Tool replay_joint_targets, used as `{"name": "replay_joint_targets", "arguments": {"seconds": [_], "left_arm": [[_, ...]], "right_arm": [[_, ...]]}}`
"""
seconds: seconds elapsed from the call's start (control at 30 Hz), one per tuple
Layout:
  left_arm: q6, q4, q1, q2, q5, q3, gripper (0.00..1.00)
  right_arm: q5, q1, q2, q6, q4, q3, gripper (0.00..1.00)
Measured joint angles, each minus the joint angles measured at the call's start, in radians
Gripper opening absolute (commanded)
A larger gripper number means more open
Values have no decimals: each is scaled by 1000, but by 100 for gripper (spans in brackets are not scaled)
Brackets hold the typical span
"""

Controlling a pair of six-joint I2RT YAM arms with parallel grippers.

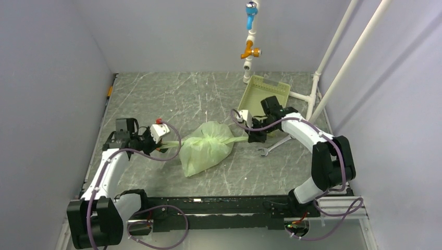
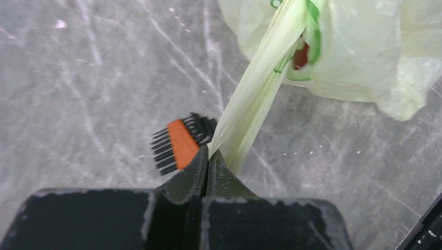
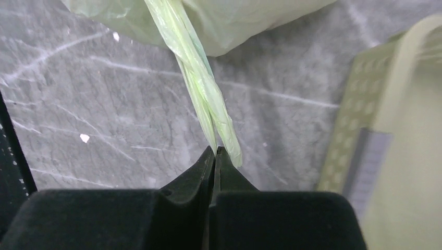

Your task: Place the fake fruits into the plastic bag and tie a complex knot

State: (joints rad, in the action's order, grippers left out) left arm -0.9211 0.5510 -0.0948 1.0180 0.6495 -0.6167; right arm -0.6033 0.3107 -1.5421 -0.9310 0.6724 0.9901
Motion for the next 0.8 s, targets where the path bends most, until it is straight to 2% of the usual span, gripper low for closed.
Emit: {"name": "replay_joint_targets", "arguments": {"seconds": [0.17,0.3,0.37,0.47,0.57,0.8], "left_arm": [[50,115,-16,-31,-18,-187,0],[102,113,-30,-67,-47,-274,0],[103,95,-30,-75,-64,-248,0],[90,61,-36,-71,-69,-122,0],[69,71,-80,-37,-9,3,0],[63,101,-108,-32,35,-5,0]], "right_arm": [[63,72,0,101,106,232,0],[97,96,7,158,111,336,0],[107,93,20,154,93,299,0],[104,89,23,127,34,161,0],[56,76,-25,108,7,40,0],[20,82,-43,145,3,56,0]]}}
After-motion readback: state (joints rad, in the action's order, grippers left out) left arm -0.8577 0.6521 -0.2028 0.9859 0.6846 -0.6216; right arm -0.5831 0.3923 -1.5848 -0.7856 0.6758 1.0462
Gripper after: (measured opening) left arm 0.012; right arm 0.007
